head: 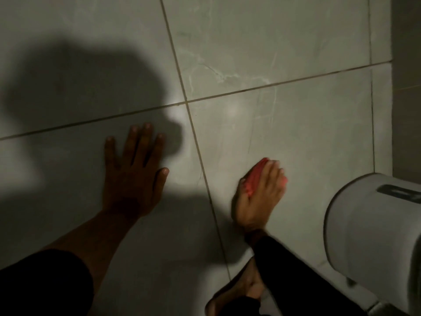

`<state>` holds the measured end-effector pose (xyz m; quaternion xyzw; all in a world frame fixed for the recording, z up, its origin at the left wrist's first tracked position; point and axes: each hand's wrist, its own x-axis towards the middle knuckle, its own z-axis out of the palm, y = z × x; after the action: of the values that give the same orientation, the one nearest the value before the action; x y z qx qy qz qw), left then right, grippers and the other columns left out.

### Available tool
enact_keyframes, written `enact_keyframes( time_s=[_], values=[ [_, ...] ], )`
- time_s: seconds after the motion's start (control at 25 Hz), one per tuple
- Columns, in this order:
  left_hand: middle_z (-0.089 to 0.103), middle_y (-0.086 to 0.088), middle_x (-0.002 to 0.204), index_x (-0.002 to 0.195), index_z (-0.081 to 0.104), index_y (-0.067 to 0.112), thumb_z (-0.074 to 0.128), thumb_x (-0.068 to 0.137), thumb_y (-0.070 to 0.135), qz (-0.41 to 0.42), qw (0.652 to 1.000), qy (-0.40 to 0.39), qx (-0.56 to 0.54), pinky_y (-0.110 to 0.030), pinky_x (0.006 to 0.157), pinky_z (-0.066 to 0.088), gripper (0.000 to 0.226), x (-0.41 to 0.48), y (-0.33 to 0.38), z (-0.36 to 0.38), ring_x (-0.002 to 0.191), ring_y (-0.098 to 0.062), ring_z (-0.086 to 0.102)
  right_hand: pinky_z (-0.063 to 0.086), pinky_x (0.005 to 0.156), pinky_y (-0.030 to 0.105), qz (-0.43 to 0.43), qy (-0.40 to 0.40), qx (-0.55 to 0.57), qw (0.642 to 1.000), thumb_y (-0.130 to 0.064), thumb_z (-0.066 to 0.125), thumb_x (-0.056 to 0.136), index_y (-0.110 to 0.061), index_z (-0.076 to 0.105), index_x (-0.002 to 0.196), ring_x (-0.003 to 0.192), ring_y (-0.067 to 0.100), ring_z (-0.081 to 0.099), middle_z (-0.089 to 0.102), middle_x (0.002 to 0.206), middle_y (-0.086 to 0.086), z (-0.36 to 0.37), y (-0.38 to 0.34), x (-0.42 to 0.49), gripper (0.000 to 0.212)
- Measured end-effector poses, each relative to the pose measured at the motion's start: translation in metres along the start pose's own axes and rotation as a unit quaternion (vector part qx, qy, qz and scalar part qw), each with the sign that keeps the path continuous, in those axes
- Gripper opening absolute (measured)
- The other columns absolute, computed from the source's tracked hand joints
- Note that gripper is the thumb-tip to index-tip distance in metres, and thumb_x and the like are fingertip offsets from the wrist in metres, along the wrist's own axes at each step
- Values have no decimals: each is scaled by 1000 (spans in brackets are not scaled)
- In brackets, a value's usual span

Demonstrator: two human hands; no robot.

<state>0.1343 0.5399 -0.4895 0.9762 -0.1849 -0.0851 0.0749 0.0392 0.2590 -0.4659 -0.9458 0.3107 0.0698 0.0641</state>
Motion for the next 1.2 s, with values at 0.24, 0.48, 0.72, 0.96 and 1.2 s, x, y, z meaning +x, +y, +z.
enact_keyframes(
  time_s=[0.24, 0.48, 0.72, 0.96, 1.2],
  values=[
    [13, -19, 181, 172, 23, 14, 37, 104, 46, -14, 996, -86, 2, -74, 127, 8, 77, 5, 10, -34, 167, -43, 15, 11, 137, 59, -151, -176, 174, 957, -33, 34, 109, -16, 32, 168, 168, 29, 19, 29, 178, 7, -22, -42, -140, 62],
    [75, -35, 127, 132, 69, -8, 33, 115, 30, 41, 932, -186, -308, -49, 74, 67, 55, 23, 131, -137, 100, -50, 78, 57, 113, 36, 220, -241, 576, 750, -33, 63, 99, -47, 76, 108, 115, -3, 73, 81, 125, -10, -168, -32, -119, 22],
    [82, 1, 97, 110, 80, 17, 63, 102, 26, -187, 698, -497, -480, -25, 78, 57, 21, 33, 348, -261, 73, -6, 75, 67, 88, 40, 408, -28, 731, 546, -20, 71, 89, -6, 68, 109, 98, 24, 79, 83, 106, 10, -320, 84, -78, 25],
    [76, -10, 127, 135, 73, 20, 74, 91, 17, 50, 776, -486, -400, -48, 103, 61, 43, 45, 534, -330, 114, -29, 74, 60, 88, 45, 511, 108, 733, 437, -2, 48, 93, -16, 71, 120, 95, 29, 74, 81, 101, 7, -410, 240, -50, 38],
    [71, -1, 117, 137, 62, 15, 61, 100, 39, 153, 848, -451, -233, -33, 86, 49, 43, 45, 673, -312, 102, -20, 65, 56, 108, 48, 547, 85, 598, 579, 0, 59, 97, -7, 67, 127, 121, 35, 65, 71, 129, 15, -412, 365, -5, 32]
  ],
)
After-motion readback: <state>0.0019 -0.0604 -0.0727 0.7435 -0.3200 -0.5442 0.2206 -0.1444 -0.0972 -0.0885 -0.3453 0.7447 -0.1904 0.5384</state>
